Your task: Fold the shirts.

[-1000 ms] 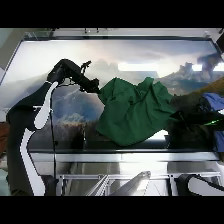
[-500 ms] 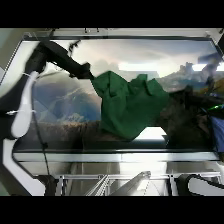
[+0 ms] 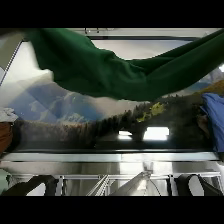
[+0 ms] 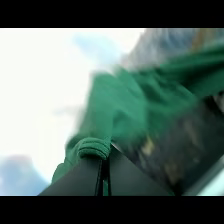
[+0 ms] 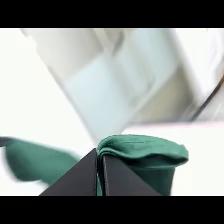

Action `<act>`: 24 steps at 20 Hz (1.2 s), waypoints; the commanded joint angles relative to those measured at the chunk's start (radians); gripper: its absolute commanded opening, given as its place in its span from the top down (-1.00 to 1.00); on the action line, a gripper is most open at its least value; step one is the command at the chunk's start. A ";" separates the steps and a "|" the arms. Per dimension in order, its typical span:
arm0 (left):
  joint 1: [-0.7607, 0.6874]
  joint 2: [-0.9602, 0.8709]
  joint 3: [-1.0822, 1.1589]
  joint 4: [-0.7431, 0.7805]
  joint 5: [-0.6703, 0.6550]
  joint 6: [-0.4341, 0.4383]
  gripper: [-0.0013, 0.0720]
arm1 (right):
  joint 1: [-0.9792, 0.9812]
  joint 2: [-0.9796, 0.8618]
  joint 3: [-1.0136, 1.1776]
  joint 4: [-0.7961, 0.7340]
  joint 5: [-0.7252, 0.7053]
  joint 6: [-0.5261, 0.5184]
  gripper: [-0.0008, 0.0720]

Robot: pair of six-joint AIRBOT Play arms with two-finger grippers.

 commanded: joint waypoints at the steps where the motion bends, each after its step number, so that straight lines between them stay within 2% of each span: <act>1: 0.122 0.216 -0.003 0.005 0.009 0.047 0.91 | -0.073 0.167 0.064 -0.108 -0.173 0.000 0.93; 4: 0.184 0.159 -0.087 0.000 0.034 0.044 0.91 | -0.018 0.051 0.064 -0.142 -0.196 0.010 0.93; 8: 0.183 -0.047 -0.311 0.005 0.056 0.056 0.91 | 0.196 -0.307 0.063 -0.294 -0.220 -0.026 0.93; 11: 0.171 -0.228 -0.474 0.006 -0.026 0.124 0.92 | 0.366 -0.648 0.064 -0.308 -0.306 -0.097 0.92; 13: 0.152 -0.353 -0.559 0.003 -0.106 0.127 0.92 | 0.422 -0.834 0.071 -0.267 -0.364 -0.131 0.92; 14: 0.138 -0.411 -0.580 0.004 -0.125 0.127 0.68 | 0.425 -0.898 0.074 -0.227 -0.360 -0.148 0.82; 15: 0.132 -0.464 -0.587 0.003 -0.123 0.127 -0.08 | 0.419 -0.944 0.078 -0.199 -0.354 -0.151 0.30; 16: 0.133 -0.506 -0.584 0.003 -0.107 0.126 -0.72 | 0.407 -0.962 0.080 -0.193 -0.334 -0.151 0.12; 17: 0.133 -0.537 -0.568 0.003 -0.081 0.126 -1.00 | 0.382 -0.959 0.081 -0.198 -0.293 -0.150 0.13; 20: 0.171 -0.572 -0.509 0.003 0.027 0.093 -1.00 | 0.274 -0.883 0.081 -0.251 -0.159 -0.053 0.13; 22: 0.185 -0.535 -0.543 0.004 0.067 0.074 -1.00 | 0.227 -0.810 0.079 -0.425 -0.111 0.063 0.14; 24: 0.175 -0.452 -0.672 0.005 0.038 0.069 -1.00 | 0.223 -0.725 0.024 -0.648 -0.085 0.198 0.16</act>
